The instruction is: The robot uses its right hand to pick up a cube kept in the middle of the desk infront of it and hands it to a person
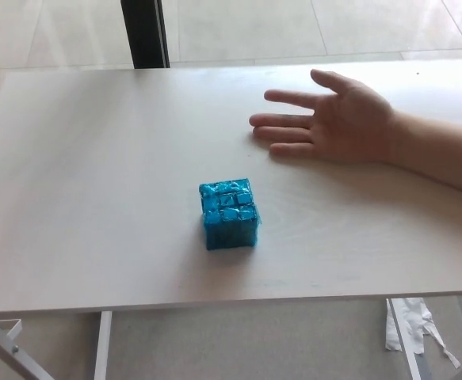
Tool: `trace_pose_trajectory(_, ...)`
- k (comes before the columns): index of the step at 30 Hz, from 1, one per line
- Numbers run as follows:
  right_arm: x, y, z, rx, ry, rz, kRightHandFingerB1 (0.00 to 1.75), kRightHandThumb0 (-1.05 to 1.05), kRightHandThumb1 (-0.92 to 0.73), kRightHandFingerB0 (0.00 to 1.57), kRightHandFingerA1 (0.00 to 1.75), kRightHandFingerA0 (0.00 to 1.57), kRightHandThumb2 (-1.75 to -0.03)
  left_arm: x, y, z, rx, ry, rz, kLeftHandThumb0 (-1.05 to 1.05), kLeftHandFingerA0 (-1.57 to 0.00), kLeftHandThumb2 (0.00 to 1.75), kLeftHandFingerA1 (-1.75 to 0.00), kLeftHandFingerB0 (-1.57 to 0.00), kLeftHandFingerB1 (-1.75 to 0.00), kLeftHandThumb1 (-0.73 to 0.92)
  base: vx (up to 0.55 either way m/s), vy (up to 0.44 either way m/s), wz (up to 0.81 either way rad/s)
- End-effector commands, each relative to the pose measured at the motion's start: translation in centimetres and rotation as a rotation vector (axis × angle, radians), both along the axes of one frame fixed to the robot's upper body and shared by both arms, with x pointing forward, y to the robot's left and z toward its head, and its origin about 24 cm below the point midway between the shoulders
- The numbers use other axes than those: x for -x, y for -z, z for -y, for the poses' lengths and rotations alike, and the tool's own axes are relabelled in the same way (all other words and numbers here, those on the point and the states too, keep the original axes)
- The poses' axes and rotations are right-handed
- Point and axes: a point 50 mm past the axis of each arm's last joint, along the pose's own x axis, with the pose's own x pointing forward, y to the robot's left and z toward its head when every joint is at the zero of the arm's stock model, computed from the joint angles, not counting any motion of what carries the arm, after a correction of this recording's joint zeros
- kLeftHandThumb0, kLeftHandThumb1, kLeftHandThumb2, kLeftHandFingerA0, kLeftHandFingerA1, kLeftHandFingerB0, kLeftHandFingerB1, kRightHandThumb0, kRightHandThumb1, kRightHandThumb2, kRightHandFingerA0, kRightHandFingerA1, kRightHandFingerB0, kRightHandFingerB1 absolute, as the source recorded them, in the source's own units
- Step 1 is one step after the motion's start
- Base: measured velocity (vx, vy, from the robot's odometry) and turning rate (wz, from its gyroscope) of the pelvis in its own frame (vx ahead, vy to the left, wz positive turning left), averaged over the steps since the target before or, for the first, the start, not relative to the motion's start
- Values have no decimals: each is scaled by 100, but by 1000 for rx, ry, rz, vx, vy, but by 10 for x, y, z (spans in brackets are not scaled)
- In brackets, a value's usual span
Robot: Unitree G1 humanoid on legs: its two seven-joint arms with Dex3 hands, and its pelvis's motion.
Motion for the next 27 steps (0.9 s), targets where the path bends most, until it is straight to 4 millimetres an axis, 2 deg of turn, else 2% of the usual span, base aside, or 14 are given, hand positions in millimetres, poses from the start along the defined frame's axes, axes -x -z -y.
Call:
trace_pose_trajectory(1, 0, -7, 6, 13, -4, 12, 42, -65, -44, 20, 50, 24, -79, 3, -2, -2, 6, -11, 5, -38, -46, 62, -38, -43, -36, 76, 0, 0, 0)
trace_pose_trajectory(13, -1, -7, 7, 14, -13, 5, 42, -65, -44, 20, 50, 24, -79, 9, -2, -2, 8, -21, -3, -38, -46, 62, -38, -43, -36, 76, 0, 0, 0)
trace_pose_trajectory(14, -17, -24, 17, 110, 73, 246, 45, -59, -43, 30, 63, 58, -80, 5, -3, -3, -8, -56, 75, -68, -67, 60, -67, -52, -43, 66, 0, 0, 0)
trace_pose_trajectory(15, -28, -60, 34, 271, 216, 596, 45, -59, -43, 30, 63, 58, -80, -1, -6, -4, -33, -111, 192, -68, -67, 60, -67, -52, -43, 66, 0, 0, 0)
trace_pose_trajectory(16, -32, -66, 36, 281, 218, 649, 44, -58, -45, 28, 60, 55, -79, -1, -3, -3, -29, -165, 249, -69, -71, 59, -77, -51, -41, 63, 0, 0, 0)
trace_pose_trajectory(17, -44, -83, 38, 311, 181, 733, 32, -52, -55, 34, 47, 56, -57, -1, -4, -4, -24, -227, 288, -69, -77, 59, -63, -53, -39, 60, 0, 0, 0)
trace_pose_trajectory(20, -50, -91, 39, 317, 172, 773, 32, -54, -55, 34, 44, 52, -57, -1, -4, -4, -31, -238, 309, -68, -75, 59, -58, -56, -39, 61, 0, 0, 0)
trace_pose_trajectory(21, -60, -102, 40, 340, 136, 824, 31, -55, -57, 32, 43, 47, -57, -1, -5, -5, -29, -239, 326, -68, -70, 60, -51, -50, -38, 63, 0, 0, 0)
trace_pose_trajectory(22, -72, -114, 40, 363, 110, 877, 31, -55, -57, 33, 46, 50, -58, -2, -6, -5, -28, -248, 341, -69, -72, 59, -54, -49, -38, 63, 0, 0, 0)
trace_pose_trajectory(23, -84, -127, 38, 379, 95, 938, 31, -60, -56, 33, 46, 50, -58, -2, -5, -4, -22, -273, 358, -65, -71, 60, -50, -48, -38, 62, 0, 0, 0)
trace_pose_trajectory(25, -85, -132, 37, 375, 99, 957, 31, -60, -56, 33, 46, 50, -58, -2, -4, -4, -14, -289, 365, -65, -71, 60, -50, -48, -38, 62, 0, 0, 0)
trace_pose_trajectory(27, -101, -147, 28, 368, 84, 1041, 32, -63, -56, 29, 49, 32, -58, 0, -6, -5, -24, -265, 352, -72, -71, 60, -54, -53, -39, 64, 0, 0, 0)
